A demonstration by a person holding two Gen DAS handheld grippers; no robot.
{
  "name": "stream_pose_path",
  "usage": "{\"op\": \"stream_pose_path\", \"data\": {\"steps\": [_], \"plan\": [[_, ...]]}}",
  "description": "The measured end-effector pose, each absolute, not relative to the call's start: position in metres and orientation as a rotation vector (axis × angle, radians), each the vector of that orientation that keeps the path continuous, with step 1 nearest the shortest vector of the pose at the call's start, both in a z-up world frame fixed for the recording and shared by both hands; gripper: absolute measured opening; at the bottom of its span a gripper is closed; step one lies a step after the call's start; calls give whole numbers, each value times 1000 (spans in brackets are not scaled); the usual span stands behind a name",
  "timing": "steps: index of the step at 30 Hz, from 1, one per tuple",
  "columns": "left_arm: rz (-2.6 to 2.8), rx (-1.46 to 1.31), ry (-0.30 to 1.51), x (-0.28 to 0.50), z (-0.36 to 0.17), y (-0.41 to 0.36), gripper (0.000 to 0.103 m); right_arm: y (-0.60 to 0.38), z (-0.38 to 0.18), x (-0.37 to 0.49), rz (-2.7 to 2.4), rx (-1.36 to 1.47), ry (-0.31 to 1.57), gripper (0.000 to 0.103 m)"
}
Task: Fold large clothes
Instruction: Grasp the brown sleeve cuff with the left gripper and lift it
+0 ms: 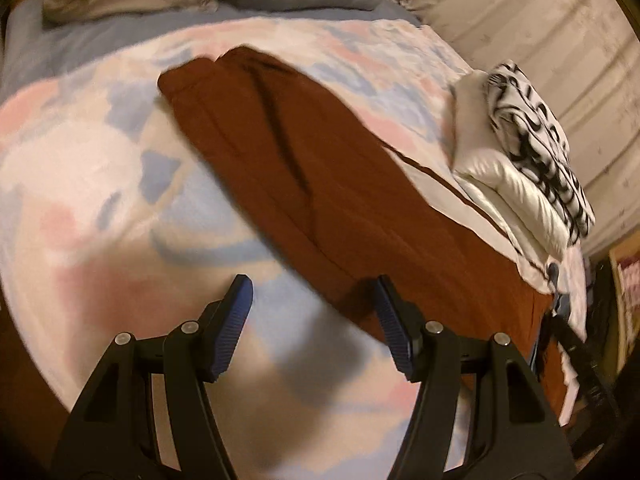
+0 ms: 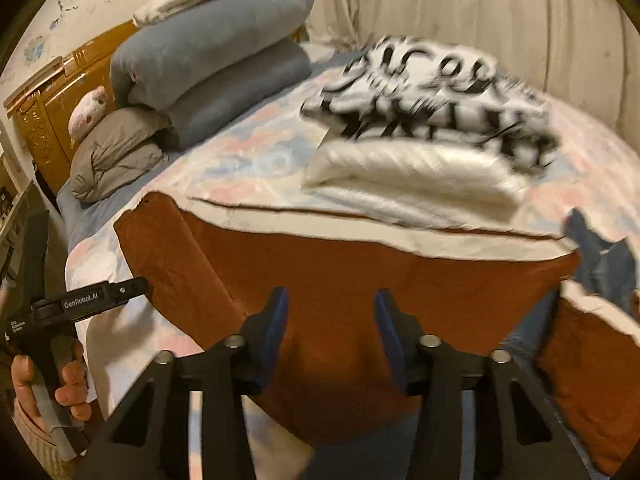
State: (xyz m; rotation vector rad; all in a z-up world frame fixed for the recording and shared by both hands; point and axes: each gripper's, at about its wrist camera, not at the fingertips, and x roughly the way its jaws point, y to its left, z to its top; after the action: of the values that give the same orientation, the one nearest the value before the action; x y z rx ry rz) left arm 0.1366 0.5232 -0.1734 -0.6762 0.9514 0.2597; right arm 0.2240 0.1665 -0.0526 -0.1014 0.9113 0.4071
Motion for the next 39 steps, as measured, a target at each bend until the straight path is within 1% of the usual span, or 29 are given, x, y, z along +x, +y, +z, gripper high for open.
{"op": "stream_pose_path", "data": {"steps": [3, 9, 13, 14, 15, 16, 17, 19, 20, 23, 28, 34, 39], "plan": [[245, -723, 924, 142, -183, 535, 60, 180, -80, 235, 439, -105, 954, 33], [245, -837, 843, 153, -195, 563, 61, 197, -133, 243, 478, -120, 1069, 33], [269, -926, 774, 160, -202, 581, 61, 197, -150, 246, 478, -101, 1085, 33], [274, -935, 762, 160, -203, 584, 58, 196, -152, 246, 480, -95, 1085, 33], [296, -938, 745, 162, -204, 586, 53, 197, -155, 247, 480, -94, 1083, 33], [320, -937, 734, 161, -204, 588, 35, 198, -157, 247, 480, -96, 1082, 33], [341, -941, 720, 161, -205, 589, 18, 198, -159, 247, 479, -98, 1081, 33], [349, -975, 701, 158, -207, 593, 4, 199, -160, 245, 478, -104, 1077, 33], [357, -975, 683, 153, -205, 594, 2, 199, -160, 246, 479, -104, 1075, 33], [414, -851, 654, 146, -181, 579, 1, 200, -154, 245, 478, -91, 1082, 33], [409, -610, 560, 133, -108, 525, 1, 174, -134, 231, 478, -19, 1091, 33], [264, -433, 464, 122, -20, 440, 1, 97, -99, 197, 433, 88, 1032, 34], [60, -350, 452, 132, 25, 340, 1, 5, -74, 165, 327, 195, 968, 34]]}}
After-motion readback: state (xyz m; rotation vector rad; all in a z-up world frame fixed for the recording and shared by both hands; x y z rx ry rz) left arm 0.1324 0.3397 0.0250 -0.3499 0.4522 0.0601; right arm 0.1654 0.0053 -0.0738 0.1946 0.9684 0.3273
